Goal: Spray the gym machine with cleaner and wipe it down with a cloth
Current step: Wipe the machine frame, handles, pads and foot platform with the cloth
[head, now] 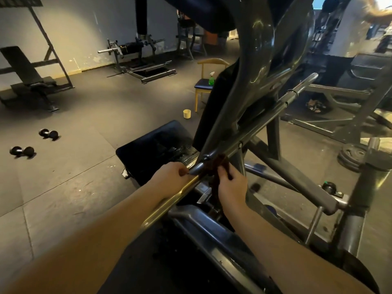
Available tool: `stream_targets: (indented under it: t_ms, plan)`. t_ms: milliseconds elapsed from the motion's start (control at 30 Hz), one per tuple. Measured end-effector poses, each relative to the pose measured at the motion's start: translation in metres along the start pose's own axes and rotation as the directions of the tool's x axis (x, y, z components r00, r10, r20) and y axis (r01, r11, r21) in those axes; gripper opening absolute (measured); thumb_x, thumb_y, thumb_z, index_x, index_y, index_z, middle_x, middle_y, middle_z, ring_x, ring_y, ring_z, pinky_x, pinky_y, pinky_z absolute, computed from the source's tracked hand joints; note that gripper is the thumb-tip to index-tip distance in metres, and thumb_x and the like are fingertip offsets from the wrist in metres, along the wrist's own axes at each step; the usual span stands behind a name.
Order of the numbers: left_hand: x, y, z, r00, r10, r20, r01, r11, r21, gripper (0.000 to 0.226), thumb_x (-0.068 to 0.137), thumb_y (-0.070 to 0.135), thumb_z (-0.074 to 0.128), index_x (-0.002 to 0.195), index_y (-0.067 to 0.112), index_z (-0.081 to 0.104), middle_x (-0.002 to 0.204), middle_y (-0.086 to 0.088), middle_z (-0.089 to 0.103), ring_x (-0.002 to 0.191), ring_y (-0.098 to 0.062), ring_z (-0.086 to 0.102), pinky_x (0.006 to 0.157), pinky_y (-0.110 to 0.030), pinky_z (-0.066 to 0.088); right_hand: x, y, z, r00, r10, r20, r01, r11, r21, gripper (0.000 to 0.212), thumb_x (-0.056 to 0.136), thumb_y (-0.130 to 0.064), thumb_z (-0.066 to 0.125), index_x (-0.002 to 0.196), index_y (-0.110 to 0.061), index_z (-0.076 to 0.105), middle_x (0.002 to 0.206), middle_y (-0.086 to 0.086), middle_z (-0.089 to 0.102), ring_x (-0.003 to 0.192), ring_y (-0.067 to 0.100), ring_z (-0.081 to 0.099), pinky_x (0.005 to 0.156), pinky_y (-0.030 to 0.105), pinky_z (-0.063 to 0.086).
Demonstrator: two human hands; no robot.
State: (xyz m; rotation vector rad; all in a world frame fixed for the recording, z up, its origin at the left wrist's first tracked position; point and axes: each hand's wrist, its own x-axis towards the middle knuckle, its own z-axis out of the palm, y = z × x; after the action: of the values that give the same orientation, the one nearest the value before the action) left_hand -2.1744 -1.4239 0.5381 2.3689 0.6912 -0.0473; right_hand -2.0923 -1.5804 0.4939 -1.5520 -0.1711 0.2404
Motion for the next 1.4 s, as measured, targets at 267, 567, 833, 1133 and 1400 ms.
stream_targets:
  t_ms: [267,567,833,1133,1400]
  plan:
    - [0.051,0.059,0.031,0.999,0.025,-0.044,-0.032,0.986,-0.166,0.029,0.105,0.025,0.055,0.133,0.030,0.061,0.107,0.012,0.068,0.092,0.000,0.064,0.082,-0.021,0.053,0.094,0.036,0.009,0.972,-0.121,0.201,0.176,0.942,-0.285,0.043,0.108,-0.030,0.047,0.147,-0.049,0.048,0.169,-0.022,-0.008,0.160,0.026,-0.001,0.127,0.060,0.010]
    - [0.094,0.081,0.027,0.996,-0.075,0.037,0.079,0.992,-0.103,0.019,0.100,0.032,0.063,0.118,0.029,0.070,0.106,0.008,0.068,0.098,-0.008,0.064,0.089,-0.030,0.050,0.199,-0.008,-0.020,0.984,0.064,0.167,0.008,0.917,-0.398,0.035,0.106,-0.030,0.055,0.139,-0.025,0.063,0.173,-0.004,-0.008,0.156,0.032,-0.021,0.126,0.053,-0.004]
    - [0.113,0.081,0.019,0.980,-0.112,0.164,0.135,0.981,-0.136,0.017,0.100,0.023,0.064,0.115,0.032,0.067,0.108,0.009,0.067,0.095,-0.002,0.063,0.079,-0.020,0.045,0.147,0.001,-0.007,0.994,0.015,0.104,-0.004,0.995,-0.103,0.070,0.105,-0.018,0.055,0.126,-0.082,0.039,0.173,-0.005,-0.003,0.159,0.030,0.006,0.126,0.058,0.022]
    - [0.136,0.073,0.015,0.958,-0.015,0.288,0.041,0.995,-0.086,0.017,0.100,0.022,0.064,0.114,0.029,0.067,0.112,0.005,0.068,0.101,-0.008,0.064,0.076,-0.022,0.044,0.124,0.024,0.016,0.996,0.086,0.039,-0.084,0.995,-0.052,0.060,0.109,-0.021,0.045,0.160,-0.046,0.026,0.168,-0.002,0.021,0.148,0.022,0.037,0.122,0.048,0.035]
    - [0.161,0.091,0.028,0.965,0.212,0.155,-0.228,0.969,0.093,0.033,0.090,0.033,0.074,0.121,0.035,0.064,0.113,0.010,0.062,0.102,-0.012,0.064,0.093,-0.041,0.058,0.221,0.042,-0.014,0.962,0.160,-0.220,-0.182,0.980,-0.082,0.047,0.103,-0.040,0.045,0.149,-0.048,0.044,0.145,0.006,0.054,0.133,0.030,0.053,0.117,0.057,0.038]
